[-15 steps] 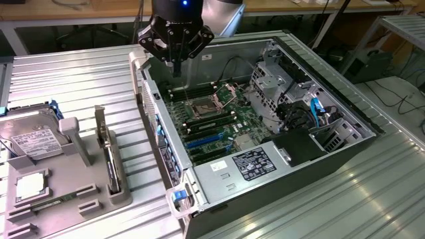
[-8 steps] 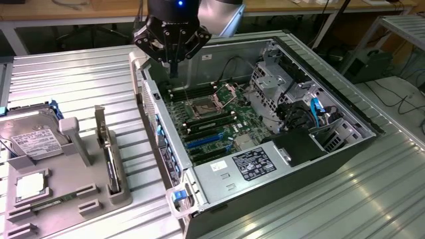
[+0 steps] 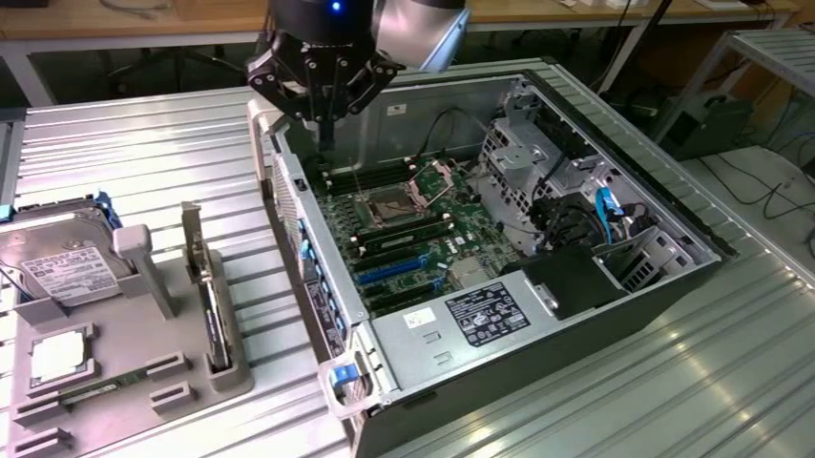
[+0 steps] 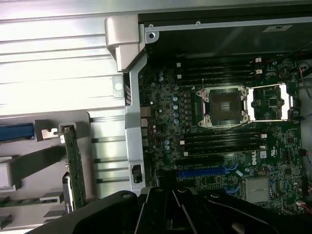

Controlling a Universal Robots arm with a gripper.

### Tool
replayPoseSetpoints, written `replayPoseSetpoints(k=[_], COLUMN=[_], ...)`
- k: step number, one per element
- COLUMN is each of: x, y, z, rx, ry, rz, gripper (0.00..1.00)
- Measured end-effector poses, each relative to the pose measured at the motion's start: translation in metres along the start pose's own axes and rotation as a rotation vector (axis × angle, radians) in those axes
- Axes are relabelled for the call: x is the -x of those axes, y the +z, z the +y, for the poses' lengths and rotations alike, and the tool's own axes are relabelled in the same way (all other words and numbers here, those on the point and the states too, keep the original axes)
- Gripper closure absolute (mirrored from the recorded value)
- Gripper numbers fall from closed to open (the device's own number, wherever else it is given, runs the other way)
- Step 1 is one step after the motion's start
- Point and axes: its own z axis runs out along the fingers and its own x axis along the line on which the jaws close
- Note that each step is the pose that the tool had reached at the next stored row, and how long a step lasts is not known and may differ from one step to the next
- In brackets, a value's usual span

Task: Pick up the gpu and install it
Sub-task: 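Reach for the gpu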

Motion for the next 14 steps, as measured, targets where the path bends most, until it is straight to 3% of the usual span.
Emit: replayPoseSetpoints(k=[14], x=[-0.018], y=[-0.0006], z=[-0.0038], rx=[0.0000], ry=[0.000], rz=[0.0000], gripper=[0.89])
